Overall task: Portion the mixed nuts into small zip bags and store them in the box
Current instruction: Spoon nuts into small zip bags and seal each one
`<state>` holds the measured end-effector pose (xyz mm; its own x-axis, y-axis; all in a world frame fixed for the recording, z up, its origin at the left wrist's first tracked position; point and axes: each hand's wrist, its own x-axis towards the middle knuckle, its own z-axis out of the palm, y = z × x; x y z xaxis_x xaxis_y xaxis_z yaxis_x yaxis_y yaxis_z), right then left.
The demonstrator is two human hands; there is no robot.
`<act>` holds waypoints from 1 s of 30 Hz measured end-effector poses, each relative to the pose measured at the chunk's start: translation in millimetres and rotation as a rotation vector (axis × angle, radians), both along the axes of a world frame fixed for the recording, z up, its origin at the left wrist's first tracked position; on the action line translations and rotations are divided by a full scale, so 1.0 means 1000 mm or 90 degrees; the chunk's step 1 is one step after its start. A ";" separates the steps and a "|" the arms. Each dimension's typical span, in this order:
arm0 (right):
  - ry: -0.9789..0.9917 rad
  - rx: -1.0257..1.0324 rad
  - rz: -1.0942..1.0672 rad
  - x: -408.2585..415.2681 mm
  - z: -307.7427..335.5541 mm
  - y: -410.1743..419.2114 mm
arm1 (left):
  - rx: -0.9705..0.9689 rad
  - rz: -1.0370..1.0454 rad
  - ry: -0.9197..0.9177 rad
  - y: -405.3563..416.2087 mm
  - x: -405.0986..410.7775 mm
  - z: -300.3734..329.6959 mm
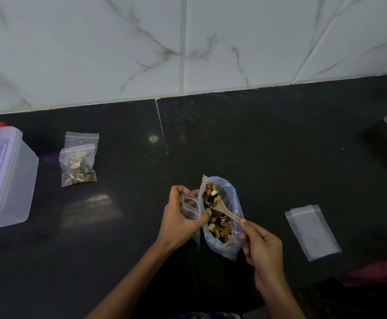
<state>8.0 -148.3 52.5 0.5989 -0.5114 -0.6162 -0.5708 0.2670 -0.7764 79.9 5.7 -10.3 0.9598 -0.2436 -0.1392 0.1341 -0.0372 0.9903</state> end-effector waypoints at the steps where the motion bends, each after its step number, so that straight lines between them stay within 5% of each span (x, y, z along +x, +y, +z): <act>1: -0.007 0.002 -0.003 -0.002 0.001 -0.001 | -0.005 0.005 -0.002 0.000 -0.001 0.001; 23: -0.155 -0.034 0.035 -0.033 0.045 0.000 | 0.029 0.091 -0.175 -0.001 -0.014 0.021; 30: -0.362 -0.294 0.189 -0.036 0.048 0.027 | 0.015 0.075 -0.203 -0.005 -0.015 0.030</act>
